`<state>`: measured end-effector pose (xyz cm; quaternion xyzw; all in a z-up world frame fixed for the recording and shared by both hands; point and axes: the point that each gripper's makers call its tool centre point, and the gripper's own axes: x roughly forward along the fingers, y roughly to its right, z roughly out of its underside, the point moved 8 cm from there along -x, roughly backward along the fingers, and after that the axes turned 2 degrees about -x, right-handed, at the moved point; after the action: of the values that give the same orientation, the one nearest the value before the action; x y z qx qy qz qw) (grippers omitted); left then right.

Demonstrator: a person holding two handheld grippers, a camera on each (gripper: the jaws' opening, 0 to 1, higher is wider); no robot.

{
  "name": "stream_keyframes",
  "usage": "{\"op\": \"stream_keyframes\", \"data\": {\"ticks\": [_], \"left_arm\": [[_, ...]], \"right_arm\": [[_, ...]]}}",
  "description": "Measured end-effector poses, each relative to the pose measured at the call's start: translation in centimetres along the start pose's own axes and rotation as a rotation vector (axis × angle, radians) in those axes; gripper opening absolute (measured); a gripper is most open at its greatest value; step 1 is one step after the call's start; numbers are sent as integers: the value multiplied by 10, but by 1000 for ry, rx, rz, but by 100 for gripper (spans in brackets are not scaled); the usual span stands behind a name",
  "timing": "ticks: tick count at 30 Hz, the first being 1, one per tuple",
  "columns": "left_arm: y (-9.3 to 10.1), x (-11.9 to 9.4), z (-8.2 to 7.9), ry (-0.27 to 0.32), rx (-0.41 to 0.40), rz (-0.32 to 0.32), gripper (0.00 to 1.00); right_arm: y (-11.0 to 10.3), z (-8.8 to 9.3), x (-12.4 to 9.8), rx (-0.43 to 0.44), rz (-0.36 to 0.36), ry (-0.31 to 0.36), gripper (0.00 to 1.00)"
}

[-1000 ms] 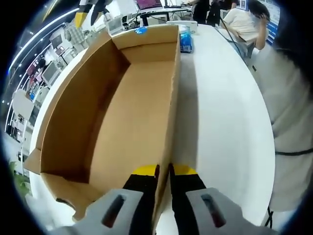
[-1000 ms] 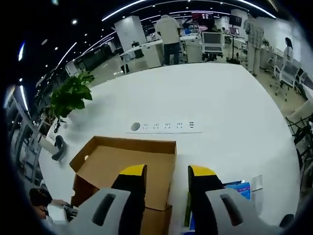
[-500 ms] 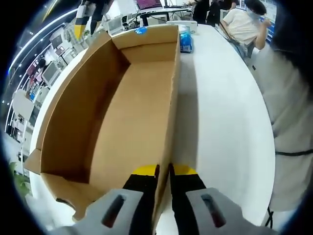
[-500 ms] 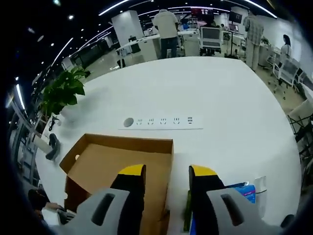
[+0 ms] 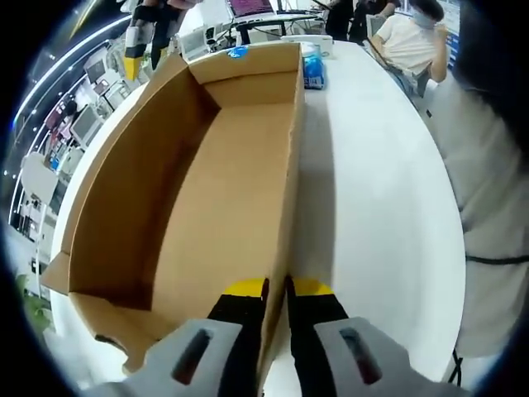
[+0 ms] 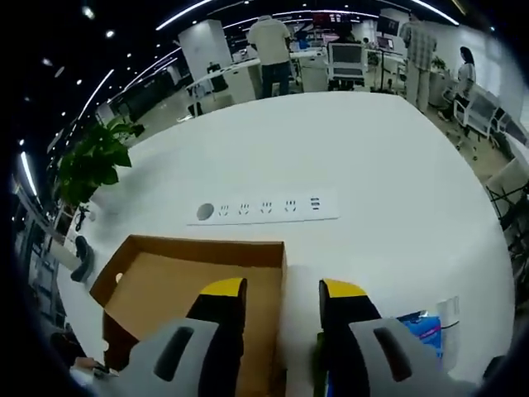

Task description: Operate the shoe box by opening the lid, removing the specified soft item, and placing it in the target area until the item is outside and the box remains undamaged.

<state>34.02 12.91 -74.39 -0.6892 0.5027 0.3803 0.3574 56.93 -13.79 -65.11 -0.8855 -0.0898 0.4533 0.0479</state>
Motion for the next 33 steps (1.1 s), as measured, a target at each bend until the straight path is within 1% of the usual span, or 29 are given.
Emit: {"op": "stream_keyframes", "data": {"ticks": [2,5,10,12,16,19,21,26,30,32,33], "left_arm": [[0,0,0,0,0,0,8],[0,0,0,1,1,0,8],[0,0,1,0,-1,1,8],[0,0,1,1,-4,0,8],[0,1,1,0,-5,0,8],[0,1,1,1,-4,-1,8],[0,1,1,1,-4,0,8],[0,1,1,0,-5,2,8],[0,1,0,1,-1,1,8],[-1,0,0,1,-2,1,8],[-1,1,0,1,-3,1,8]], "right_arm": [[0,0,4,0,-4,-11,33],[0,0,11,-18,13,-13,33],[1,1,20,16,26,-32,31],[1,1,25,0,42,-45,31],[3,5,35,-34,54,-62,26],[4,11,42,-41,60,-99,25],[2,12,45,-33,55,-99,23],[-6,12,53,-43,44,-98,18],[-5,15,61,-39,47,-116,16],[-3,17,63,-37,49,-130,11],[-3,19,63,-26,45,-141,6]]}}
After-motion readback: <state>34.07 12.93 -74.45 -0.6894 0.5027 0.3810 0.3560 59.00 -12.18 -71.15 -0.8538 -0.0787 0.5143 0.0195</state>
